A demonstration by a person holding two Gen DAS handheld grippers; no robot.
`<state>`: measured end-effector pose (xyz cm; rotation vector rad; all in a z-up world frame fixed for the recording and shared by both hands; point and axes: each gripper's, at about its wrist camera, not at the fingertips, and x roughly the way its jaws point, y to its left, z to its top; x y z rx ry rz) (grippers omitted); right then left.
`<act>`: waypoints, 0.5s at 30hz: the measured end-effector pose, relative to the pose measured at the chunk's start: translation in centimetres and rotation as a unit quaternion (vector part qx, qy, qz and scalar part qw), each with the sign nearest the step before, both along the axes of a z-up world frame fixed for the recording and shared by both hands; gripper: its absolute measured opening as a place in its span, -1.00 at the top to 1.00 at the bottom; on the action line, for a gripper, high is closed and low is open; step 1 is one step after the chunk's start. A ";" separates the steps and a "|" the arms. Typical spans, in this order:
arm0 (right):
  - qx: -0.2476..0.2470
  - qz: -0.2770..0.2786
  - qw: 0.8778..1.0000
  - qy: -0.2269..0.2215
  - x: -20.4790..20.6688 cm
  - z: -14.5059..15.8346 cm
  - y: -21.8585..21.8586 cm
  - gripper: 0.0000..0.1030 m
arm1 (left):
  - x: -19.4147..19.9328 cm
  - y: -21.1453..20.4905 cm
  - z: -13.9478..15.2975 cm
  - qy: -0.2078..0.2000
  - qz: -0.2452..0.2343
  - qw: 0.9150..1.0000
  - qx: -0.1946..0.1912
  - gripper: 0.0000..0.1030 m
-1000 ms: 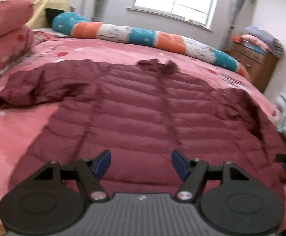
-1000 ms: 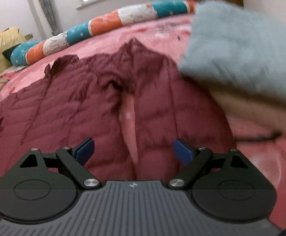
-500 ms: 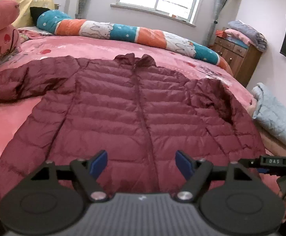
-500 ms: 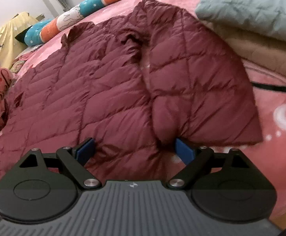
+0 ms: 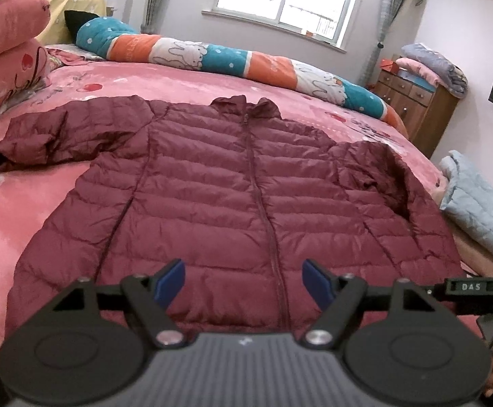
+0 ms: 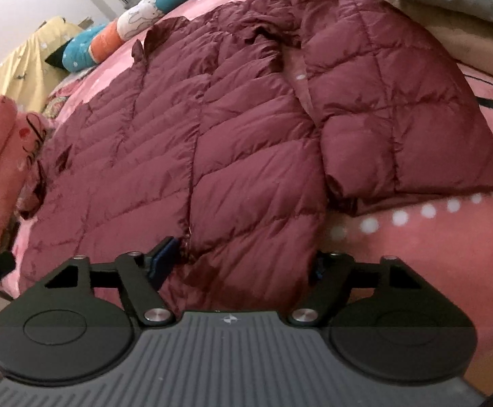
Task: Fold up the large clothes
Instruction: 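Smooth the jacket front with the right tool while the left tool releases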
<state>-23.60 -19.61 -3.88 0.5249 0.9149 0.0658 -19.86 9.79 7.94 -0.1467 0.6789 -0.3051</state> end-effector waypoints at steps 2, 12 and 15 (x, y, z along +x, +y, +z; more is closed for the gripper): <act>-0.002 0.002 1.000 -0.003 0.1 0.0 0.2 -0.49 | -0.1 0.1 0.1 0.000 0.001 1.000 0.000 -0.51; -0.032 0.038 0.998 -0.043 -0.6 1.9 2.8 0.55 | -0.7 0.7 0.6 -0.006 0.007 1.000 -0.001 -0.59; -0.014 0.032 0.998 -0.048 -1.7 2.4 2.8 0.62 | -0.9 0.9 0.8 -0.009 0.012 1.000 0.001 -0.62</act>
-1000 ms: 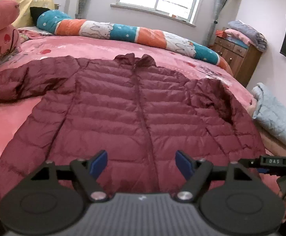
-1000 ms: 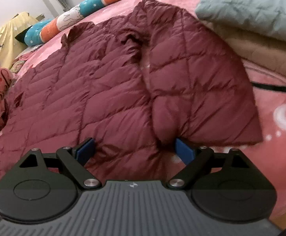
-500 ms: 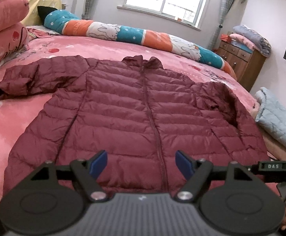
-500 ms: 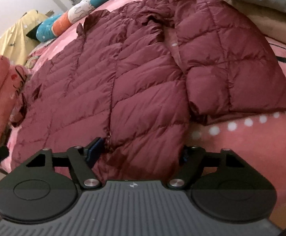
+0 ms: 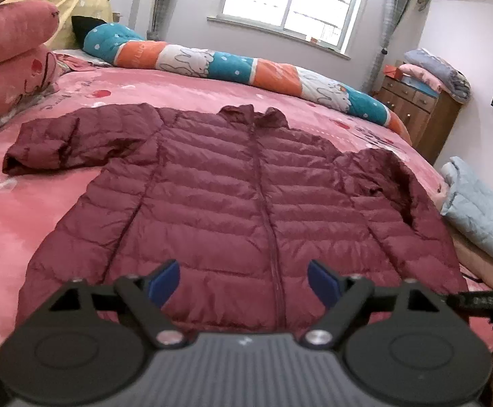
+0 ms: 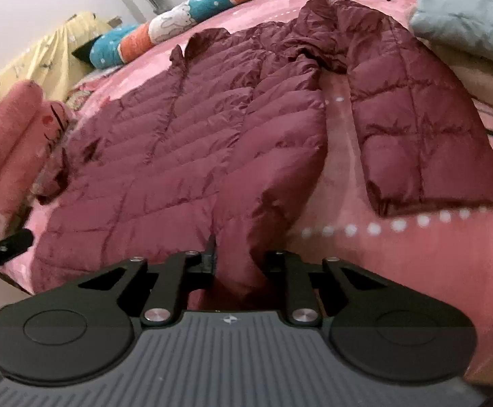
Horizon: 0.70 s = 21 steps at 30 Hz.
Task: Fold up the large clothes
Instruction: 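Smooth the jacket front with the right tool while the left tool releases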
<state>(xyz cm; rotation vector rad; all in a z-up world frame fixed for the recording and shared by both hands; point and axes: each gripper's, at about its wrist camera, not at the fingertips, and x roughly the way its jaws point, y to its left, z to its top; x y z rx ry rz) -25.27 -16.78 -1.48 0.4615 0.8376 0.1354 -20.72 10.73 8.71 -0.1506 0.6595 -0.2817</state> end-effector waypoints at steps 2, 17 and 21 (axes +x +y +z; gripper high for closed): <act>0.016 0.001 1.000 -0.005 -0.6 0.3 0.1 0.65 | 0.0 0.2 0.1 0.001 0.004 1.000 0.000 -0.62; -0.016 -0.061 0.998 0.026 -1.0 0.4 -1.6 0.17 | 3.5 -0.9 -0.2 -0.012 -0.009 1.000 0.011 -0.73; -0.057 -0.086 0.995 -0.005 -0.9 1.6 -2.2 -0.36 | 5.7 -0.8 -0.6 -0.025 -0.004 1.000 0.002 -0.73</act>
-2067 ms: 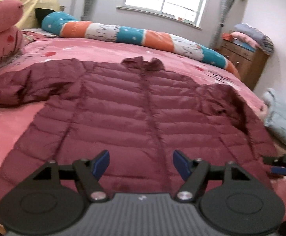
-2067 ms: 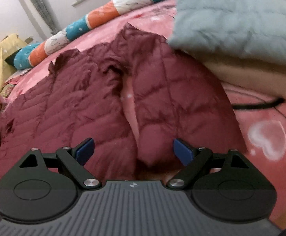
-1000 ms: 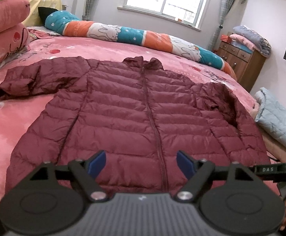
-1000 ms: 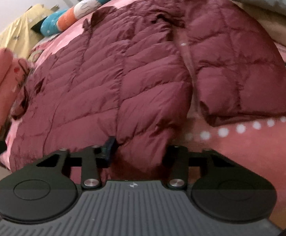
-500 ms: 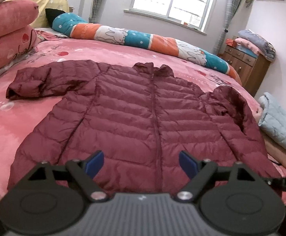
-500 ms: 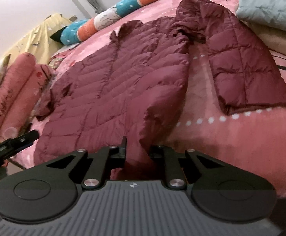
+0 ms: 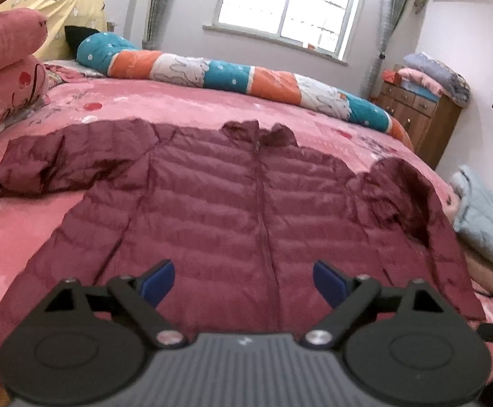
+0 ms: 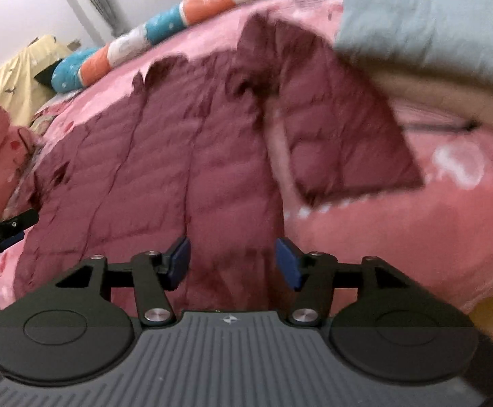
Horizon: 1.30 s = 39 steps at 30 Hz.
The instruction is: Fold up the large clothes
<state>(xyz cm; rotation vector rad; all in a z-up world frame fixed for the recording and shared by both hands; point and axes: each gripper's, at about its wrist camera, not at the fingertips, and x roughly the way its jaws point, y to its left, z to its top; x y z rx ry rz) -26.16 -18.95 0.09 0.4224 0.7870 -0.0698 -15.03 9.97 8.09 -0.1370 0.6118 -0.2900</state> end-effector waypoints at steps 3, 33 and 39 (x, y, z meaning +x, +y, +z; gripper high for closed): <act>-0.042 -0.011 0.999 -0.026 0.3 1.5 0.3 -0.42 | 2.0 0.4 -0.3 -0.013 0.012 1.000 -0.002 -0.73; -0.210 -0.019 0.973 -0.093 40.0 -5.0 4.4 -0.95 | 14.4 3.0 -5.5 -0.008 0.007 1.000 -0.014 -0.80; -0.229 -0.010 0.970 -0.079 46.2 -7.9 5.2 -0.95 | 15.3 3.7 -5.4 0.001 0.019 0.999 -0.033 -0.80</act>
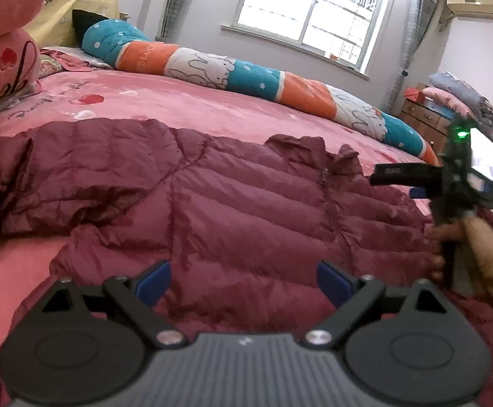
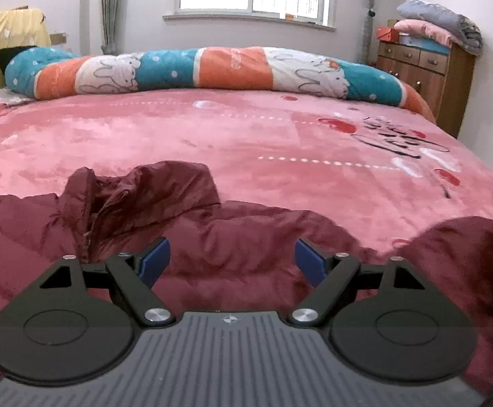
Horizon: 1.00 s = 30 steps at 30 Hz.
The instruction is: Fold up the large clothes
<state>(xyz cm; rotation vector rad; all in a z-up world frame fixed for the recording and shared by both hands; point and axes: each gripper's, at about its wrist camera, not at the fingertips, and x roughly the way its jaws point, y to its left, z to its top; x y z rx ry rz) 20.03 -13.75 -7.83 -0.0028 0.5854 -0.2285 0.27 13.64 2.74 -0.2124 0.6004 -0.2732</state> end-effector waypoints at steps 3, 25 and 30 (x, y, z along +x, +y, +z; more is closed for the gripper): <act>-0.005 0.003 1.000 -0.006 2.3 -0.6 0.7 -0.95 | 0.2 0.2 0.2 0.001 0.003 1.000 -0.010 -0.80; -0.049 0.021 0.997 0.057 8.5 -4.6 5.7 -1.00 | 1.0 1.1 -0.5 0.031 0.021 0.999 -0.029 -0.80; -0.047 0.010 0.998 0.032 5.1 -2.3 5.8 -1.00 | 1.0 2.4 -0.1 0.021 0.045 0.998 -0.024 -0.80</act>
